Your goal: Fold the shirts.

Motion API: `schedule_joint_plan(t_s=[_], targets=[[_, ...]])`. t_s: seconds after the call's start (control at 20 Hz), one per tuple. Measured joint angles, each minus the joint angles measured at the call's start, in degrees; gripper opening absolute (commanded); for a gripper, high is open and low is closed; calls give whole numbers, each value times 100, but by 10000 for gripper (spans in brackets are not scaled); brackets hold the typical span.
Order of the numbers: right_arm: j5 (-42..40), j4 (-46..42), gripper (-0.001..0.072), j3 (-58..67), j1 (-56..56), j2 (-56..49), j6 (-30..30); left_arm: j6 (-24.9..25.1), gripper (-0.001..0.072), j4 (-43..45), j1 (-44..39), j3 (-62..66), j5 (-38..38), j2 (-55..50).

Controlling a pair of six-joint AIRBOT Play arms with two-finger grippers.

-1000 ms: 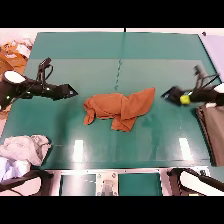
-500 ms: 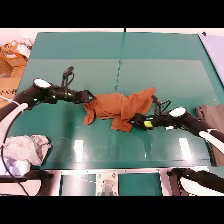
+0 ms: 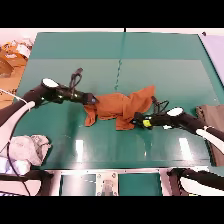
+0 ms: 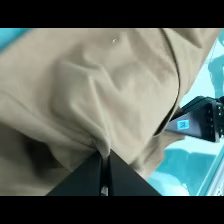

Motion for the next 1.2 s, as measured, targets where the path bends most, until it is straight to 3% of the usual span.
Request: schedule_joint_plan(t_s=[0.25, 0.45, 0.95, 1.2], targets=[[896, -603, 14, 682, -1801, 695, 4, -667, 24, 975, 785, 706, -269, 535], [1517, -564, 14, 2050, -2820, 1373, 11, -903, 25, 1185, 1373, 1484, -317, 1408], [1843, -251, 15, 6314, -3233, 2677, 260, -782, 25, 953, 1635, 4957, -116, 3088], [1888, -643, 15, 7084, -3246, 3180, 557, -754, 25, 968, 1639, 5882, -13, 3244]])
